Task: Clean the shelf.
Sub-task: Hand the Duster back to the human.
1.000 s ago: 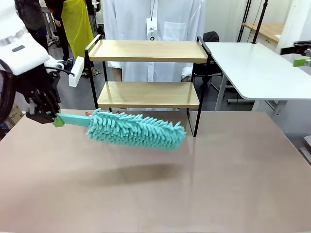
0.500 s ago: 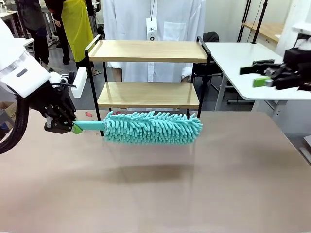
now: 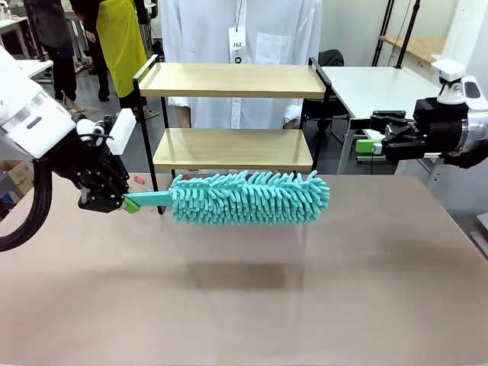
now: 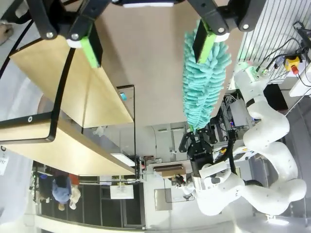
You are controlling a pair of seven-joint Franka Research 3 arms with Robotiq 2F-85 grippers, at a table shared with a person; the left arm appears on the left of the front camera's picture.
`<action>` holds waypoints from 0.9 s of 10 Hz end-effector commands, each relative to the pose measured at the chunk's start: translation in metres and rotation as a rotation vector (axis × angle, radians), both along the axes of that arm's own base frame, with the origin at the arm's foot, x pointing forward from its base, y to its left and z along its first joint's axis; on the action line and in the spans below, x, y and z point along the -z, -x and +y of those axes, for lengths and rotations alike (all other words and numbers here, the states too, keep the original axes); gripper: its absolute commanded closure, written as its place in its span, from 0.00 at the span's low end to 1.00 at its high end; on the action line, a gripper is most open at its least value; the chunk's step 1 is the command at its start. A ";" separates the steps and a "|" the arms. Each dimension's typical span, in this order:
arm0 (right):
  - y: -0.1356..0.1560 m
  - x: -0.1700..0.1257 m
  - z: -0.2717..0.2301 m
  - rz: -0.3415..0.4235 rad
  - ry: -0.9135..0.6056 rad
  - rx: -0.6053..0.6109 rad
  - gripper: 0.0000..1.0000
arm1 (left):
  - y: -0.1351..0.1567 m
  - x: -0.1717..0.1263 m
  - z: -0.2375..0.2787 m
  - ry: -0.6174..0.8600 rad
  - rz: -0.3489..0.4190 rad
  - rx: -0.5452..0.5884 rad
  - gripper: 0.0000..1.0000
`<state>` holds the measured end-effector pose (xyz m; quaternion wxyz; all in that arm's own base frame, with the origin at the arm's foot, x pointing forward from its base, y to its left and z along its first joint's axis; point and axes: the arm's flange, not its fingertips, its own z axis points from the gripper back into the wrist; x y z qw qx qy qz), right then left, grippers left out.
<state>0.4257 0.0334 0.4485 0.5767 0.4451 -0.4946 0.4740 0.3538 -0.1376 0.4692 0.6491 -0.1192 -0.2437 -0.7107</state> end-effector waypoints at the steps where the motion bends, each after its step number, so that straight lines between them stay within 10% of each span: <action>1: -0.003 -0.007 -0.005 0.020 0.009 -0.036 0.00 | 0.003 -0.004 0.001 -0.009 0.011 -0.016 0.87; 9: 0.049 0.055 0.059 0.037 0.009 -0.114 0.00 | 0.003 -0.004 0.001 -0.009 0.011 -0.016 0.87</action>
